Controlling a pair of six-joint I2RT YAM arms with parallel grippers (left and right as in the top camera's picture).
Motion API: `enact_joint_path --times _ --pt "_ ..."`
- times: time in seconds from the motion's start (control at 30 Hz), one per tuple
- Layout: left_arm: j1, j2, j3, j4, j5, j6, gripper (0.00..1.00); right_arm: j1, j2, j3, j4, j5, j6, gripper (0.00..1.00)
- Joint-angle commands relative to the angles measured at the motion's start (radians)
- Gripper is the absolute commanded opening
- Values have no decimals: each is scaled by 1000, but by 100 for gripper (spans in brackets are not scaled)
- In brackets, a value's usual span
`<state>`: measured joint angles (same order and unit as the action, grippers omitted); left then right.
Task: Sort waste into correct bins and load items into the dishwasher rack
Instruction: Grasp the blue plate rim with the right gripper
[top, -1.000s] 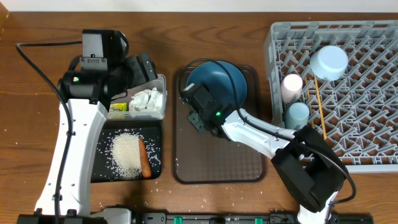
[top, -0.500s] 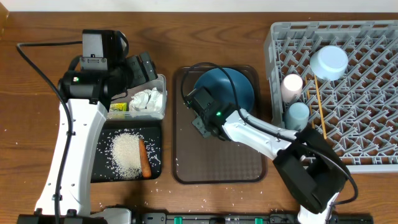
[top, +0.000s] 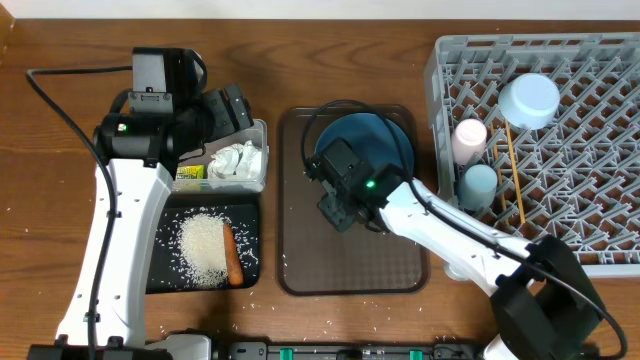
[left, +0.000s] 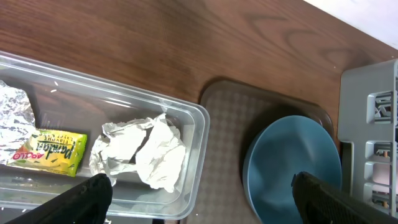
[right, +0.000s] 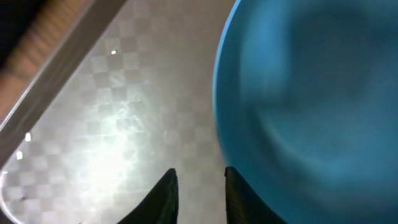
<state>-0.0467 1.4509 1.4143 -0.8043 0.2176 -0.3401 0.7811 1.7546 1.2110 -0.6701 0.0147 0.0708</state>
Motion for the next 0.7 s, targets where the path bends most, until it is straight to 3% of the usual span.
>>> enact_joint_path --times 0.0,0.37,0.67 --pt "4 -14 3 0 -10 0 95 6 -1 2 -8 -23 26 28" --pt "4 -14 3 1 -10 0 95 5 32 -34 44 71 10 33" --pt "4 -14 3 1 -9 0 95 5 32 -116 143 71 2 29"
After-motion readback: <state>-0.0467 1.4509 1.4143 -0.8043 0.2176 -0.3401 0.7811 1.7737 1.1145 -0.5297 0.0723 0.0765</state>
